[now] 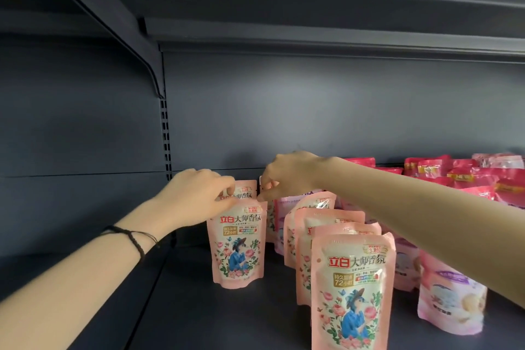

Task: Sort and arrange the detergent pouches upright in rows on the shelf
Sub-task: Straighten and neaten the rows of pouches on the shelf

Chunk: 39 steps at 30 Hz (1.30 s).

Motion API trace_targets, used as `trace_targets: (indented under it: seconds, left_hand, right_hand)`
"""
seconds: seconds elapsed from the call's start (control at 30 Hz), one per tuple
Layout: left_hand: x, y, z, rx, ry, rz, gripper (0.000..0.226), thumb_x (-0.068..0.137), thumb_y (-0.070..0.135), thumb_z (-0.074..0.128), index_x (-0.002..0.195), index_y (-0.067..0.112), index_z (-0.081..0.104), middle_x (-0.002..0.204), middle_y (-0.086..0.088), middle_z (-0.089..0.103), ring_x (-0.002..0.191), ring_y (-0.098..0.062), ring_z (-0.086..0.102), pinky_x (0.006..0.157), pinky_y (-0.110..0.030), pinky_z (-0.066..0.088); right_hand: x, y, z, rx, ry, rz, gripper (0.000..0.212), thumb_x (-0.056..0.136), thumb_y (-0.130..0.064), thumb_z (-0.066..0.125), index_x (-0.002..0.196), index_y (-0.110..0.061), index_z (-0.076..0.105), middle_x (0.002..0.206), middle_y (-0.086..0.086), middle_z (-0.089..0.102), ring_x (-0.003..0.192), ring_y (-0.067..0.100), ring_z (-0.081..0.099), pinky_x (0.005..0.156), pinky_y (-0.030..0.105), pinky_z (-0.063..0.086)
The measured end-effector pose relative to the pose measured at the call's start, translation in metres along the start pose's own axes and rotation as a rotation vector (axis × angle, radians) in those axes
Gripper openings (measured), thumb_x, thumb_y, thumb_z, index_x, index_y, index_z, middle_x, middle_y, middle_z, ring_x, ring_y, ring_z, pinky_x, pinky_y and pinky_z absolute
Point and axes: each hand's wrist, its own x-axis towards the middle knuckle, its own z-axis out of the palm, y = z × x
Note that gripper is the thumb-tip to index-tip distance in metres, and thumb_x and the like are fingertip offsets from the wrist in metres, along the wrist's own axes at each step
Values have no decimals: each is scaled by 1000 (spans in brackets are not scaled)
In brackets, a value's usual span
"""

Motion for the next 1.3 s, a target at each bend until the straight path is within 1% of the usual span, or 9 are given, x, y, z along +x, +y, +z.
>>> trace_targets:
  seconds: [0.17,0.3,0.5,0.63,0.8,1.0,1.1,1.23,1.3]
  left_hand:
    - [24,21,-15,81,2,-3,32,91,59,36,97,35,57,80,14,58,76,-8,49,63,-28,32]
    - [43,67,-29,44,35,29,29,90,59,37,82,35,52,70,14,52,72,-10,53,62,-29,37]
    - [93,154,-56,74,18,48,38,89,61,38,87,29,59,76,9,60,74,-14,57,60,-29,37]
    - [117,217,-70,41,8,42,38,88,62,39,91,31,61,81,11,63,77,-15,59,69,-31,44]
    - [146,289,-81,-13,73,7,36,89,60,39,89,32,61,85,12,64,79,-14,59,67,-30,37]
    - [174,372,-73,-268,180,-26,27,91,55,45,92,32,60,86,14,62,87,-14,59,72,-31,47]
    - [178,406,-54,-566,241,-49,22,92,43,51,95,24,62,93,10,64,90,-11,59,75,-30,49]
    - [168,448,-25,-947,436,-140,13,95,26,54,105,21,60,104,9,63,96,0,57,76,-8,43]
    - [161,473,-9,-1044,531,-226,19,95,25,53,114,27,56,113,13,58,104,4,54,82,-7,42]
  right_hand:
    - [-24,24,-2,-52,118,12,37,92,-60,40,79,-28,54,94,-5,67,92,23,60,73,32,47]
    - [-66,56,1,-36,207,49,42,88,-68,37,79,-31,53,98,-4,69,92,23,62,72,32,46]
    - [-147,118,2,-80,282,64,37,86,-68,42,73,-35,53,92,-11,67,88,18,60,68,32,44]
    - [-209,160,4,-85,287,87,38,84,-71,41,75,-37,56,91,-15,67,88,15,60,69,32,43]
    - [-278,205,8,-73,311,165,39,81,-71,41,76,-37,58,90,-17,67,83,12,58,69,31,42]
    - [-327,236,22,147,403,292,40,82,-67,48,79,-32,67,81,-19,65,85,12,63,77,34,52]
    - [-348,242,39,362,518,370,36,84,-60,51,76,-27,66,72,-16,63,79,14,64,77,36,55]
    - [-373,245,77,641,770,442,33,90,-43,59,75,-16,70,68,-8,69,69,11,66,71,32,53]
    - [-385,242,107,742,881,493,30,91,-39,60,76,-16,71,66,-8,69,65,9,65,65,30,51]
